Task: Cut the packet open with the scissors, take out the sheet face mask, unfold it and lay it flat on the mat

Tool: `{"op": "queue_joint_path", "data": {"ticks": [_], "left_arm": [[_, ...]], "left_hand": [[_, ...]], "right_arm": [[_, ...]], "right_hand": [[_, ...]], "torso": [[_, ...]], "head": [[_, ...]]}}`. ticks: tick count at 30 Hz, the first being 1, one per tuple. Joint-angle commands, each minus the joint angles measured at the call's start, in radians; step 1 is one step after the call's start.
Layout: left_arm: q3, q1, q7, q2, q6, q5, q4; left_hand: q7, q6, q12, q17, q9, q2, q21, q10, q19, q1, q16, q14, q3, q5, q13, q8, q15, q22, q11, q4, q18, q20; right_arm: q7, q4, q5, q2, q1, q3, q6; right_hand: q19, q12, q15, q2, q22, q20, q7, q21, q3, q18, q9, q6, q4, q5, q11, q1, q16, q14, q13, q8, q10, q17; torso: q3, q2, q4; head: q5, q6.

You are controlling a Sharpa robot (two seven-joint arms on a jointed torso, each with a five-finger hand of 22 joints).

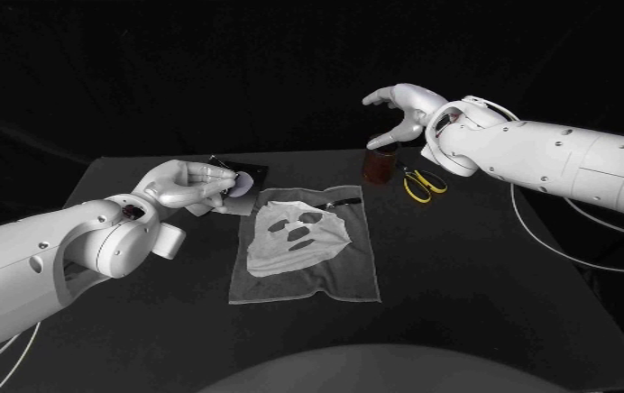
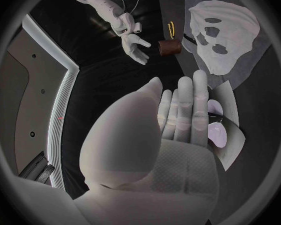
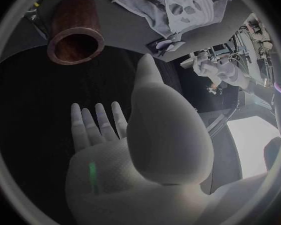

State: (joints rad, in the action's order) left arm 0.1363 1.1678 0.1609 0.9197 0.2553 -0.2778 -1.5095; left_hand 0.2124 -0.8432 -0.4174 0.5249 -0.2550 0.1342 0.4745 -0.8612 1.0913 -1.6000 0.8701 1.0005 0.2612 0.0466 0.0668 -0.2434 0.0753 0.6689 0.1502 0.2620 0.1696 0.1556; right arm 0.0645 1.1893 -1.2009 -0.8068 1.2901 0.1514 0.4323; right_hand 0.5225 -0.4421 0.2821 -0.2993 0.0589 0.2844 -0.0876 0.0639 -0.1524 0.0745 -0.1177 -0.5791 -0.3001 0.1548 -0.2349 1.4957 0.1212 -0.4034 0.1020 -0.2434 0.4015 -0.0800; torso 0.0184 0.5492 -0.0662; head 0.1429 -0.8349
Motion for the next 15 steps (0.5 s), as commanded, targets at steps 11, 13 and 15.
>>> {"op": "queue_joint_path", "data": {"ticks": [11,13,15], "left_arm": [[-0.001,-0.001,0.087,-0.018,-0.006,-0.017,0.021],[-0.001,-0.001,0.098,-0.024,-0.001,-0.023,0.028],[-0.001,-0.001,0.106,-0.031,0.006,-0.033,0.034]], "left_hand": [[-0.036,-0.062,-0.061,-0.005,0.002,0.007,0.037,-0.200,-0.004,-0.007,0.018,0.026,0.057,0.002,0.015,-0.043,-0.040,0.027,-0.050,-0.012,0.014,-0.027],[-0.041,-0.070,-0.055,-0.007,0.003,0.009,0.040,-0.206,-0.005,-0.010,0.014,0.025,0.066,0.002,0.011,-0.046,-0.043,0.030,-0.053,-0.015,0.014,-0.031],[-0.043,-0.077,-0.037,-0.010,0.004,0.011,0.045,-0.199,-0.009,-0.013,0.008,0.021,0.079,0.002,0.003,-0.049,-0.043,0.035,-0.052,-0.019,0.012,-0.034]], "right_arm": [[0.251,0.266,0.312,-0.069,0.005,-0.006,0.137],[0.263,0.298,0.325,-0.069,-0.002,-0.006,0.123],[0.268,0.323,0.333,-0.067,-0.012,-0.006,0.109]], "right_hand": [[0.342,0.140,-0.149,0.138,0.045,-0.032,-0.143,0.136,0.651,0.110,-0.020,-0.262,0.098,-0.098,0.064,0.089,0.180,-0.582,-0.041,-0.045,0.575,-0.087],[0.380,0.159,-0.163,0.137,0.055,-0.049,-0.138,0.159,0.687,0.110,-0.024,-0.292,0.118,-0.099,0.075,0.072,0.188,-0.625,-0.040,-0.053,0.619,-0.097],[0.397,0.184,-0.173,0.139,0.063,-0.061,-0.132,0.176,0.711,0.109,-0.027,-0.314,0.146,-0.099,0.082,0.054,0.187,-0.653,-0.039,-0.056,0.655,-0.103]], "torso": [[-0.0004,0.004,-0.0003],[0.0000,0.003,-0.0006],[0.0003,0.003,-0.0008]], "head": [[-0.033,0.004],[-0.041,0.000],[-0.047,-0.002]]}}
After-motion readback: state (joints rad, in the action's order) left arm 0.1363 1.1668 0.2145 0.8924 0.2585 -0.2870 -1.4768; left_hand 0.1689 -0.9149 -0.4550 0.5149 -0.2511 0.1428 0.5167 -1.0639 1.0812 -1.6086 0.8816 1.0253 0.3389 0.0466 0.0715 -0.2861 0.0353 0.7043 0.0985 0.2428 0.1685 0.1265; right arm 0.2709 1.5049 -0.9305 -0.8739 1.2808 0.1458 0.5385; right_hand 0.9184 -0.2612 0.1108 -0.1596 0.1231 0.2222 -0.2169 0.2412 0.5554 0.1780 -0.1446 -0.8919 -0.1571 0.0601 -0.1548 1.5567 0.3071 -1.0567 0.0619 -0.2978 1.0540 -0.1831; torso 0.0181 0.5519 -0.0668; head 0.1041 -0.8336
